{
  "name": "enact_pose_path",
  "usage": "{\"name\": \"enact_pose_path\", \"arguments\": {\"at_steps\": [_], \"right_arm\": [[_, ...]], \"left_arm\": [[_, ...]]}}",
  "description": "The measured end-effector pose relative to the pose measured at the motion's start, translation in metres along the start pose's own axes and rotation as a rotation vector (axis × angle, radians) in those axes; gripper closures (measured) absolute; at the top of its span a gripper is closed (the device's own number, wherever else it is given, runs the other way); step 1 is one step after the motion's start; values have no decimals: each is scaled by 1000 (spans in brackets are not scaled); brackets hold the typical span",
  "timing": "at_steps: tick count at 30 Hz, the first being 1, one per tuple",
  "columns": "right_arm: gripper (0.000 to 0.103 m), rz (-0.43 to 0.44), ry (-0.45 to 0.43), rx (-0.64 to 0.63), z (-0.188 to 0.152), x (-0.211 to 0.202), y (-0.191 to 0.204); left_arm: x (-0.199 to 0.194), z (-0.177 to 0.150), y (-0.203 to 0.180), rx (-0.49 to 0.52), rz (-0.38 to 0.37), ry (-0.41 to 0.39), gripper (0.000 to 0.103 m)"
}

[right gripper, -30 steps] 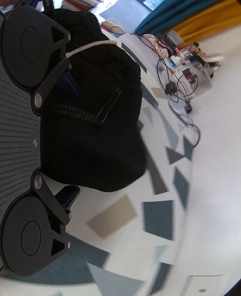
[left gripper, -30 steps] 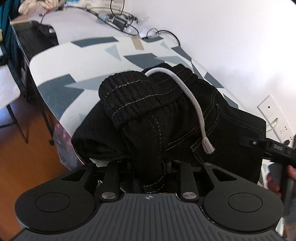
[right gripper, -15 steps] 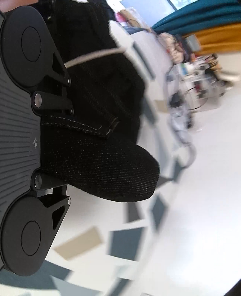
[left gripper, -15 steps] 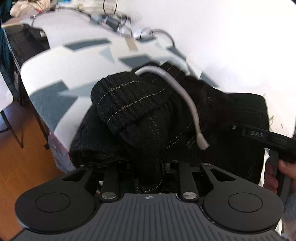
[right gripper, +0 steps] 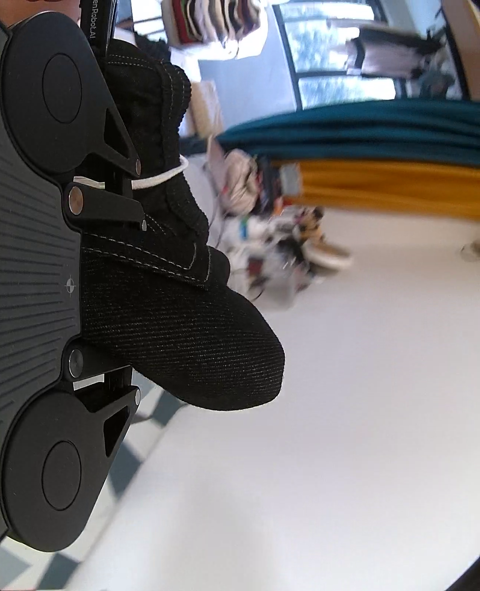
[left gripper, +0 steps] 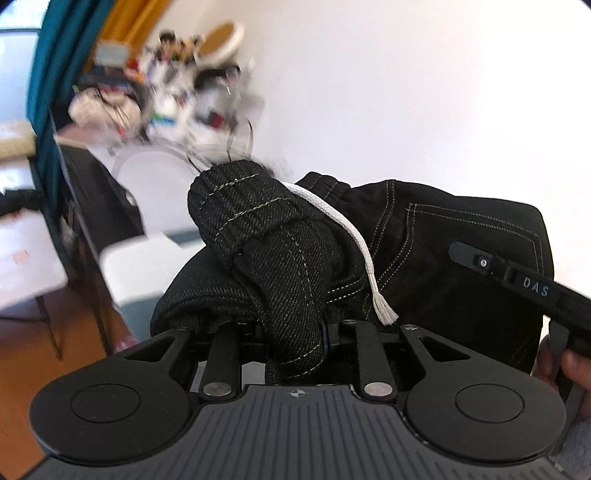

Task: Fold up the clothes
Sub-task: 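Lift the folded jeans with both grippers and carry them toward the clothes stack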

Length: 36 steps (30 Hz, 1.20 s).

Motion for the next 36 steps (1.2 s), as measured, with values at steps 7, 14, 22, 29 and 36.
{"name": "enact_pose_path", "arguments": {"at_steps": [7,14,22,29,36], "right_arm": [[82,141,16,-42,53,7,75],[82,248,4,-110,85,27,209],[82,317,57,-64,105,46,405],[82,443,87,-97,117,85,589],[82,616,124,-198,111,128,778]], "left_arm": [[-67,40,46,-58,76,-119,80],[-146,81,146,-57,146,-203,80],[-249,142,286,6,238,-201,80],[-329,171,392,-48,376,-267,80],[-389,195,504,-143,520,-297,81]]}}
Point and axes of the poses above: each gripper's, at about its wrist camera, not at the fingertips, and x roughly the way its jaws point, y to its left, z to its top, the point moved 9 cm from there along x, roughly the way its jaws point, and after that the axes turned 10 degrees about -z, right-handed, at the moved point
